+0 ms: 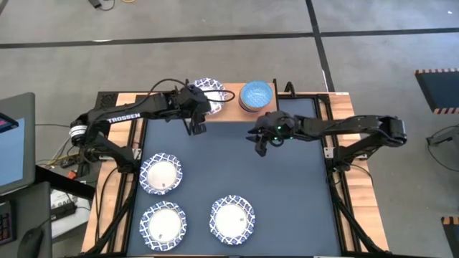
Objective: Place and stack bowls onto a shelf
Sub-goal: Put the top left white patterned bowl on the shelf, then stack the bottom right white patterned bowl on top of the white patterned bowl on the shelf
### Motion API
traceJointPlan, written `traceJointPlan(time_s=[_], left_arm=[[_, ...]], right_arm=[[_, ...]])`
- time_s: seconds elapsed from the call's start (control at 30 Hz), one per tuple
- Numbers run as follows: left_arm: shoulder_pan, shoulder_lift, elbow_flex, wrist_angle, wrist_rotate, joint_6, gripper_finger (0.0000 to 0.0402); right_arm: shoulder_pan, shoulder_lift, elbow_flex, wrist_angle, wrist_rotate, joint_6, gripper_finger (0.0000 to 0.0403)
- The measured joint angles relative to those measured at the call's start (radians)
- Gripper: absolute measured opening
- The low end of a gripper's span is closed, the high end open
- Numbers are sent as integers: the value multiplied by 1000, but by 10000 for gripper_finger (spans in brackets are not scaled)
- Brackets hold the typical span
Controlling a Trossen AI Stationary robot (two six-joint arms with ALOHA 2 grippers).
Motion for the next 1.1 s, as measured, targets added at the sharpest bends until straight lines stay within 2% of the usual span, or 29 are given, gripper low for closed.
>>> traceJointPlan(time_s=[0.1, 0.2, 0.37, 0.53, 0.77, 0.97, 1.1], left_arm=[[-34, -12, 29, -88, -86, -114, 156], [-92, -50, 22, -144, -111, -193, 152], [-220, -85, 0, -204, -99, -337, 132], [-355, -92, -97, -188, 32, -456, 124], [-505, -91, -306, 40, 104, -523, 124], [-549, -90, -431, 324, 226, -501, 129], [-549, -90, -457, 406, 259, -510, 147]], right_arm=[[19, 57, 0, 17, -14, -7, 157], [55, 118, 0, 43, -19, -31, 157], [138, 209, 20, 66, -45, -77, 157], [206, 288, 67, 63, -130, -32, 157], [288, 382, 139, 54, -320, 103, 184], [352, 472, 171, 49, -340, 213, 231], [371, 534, 187, 57, -415, 276, 240]])
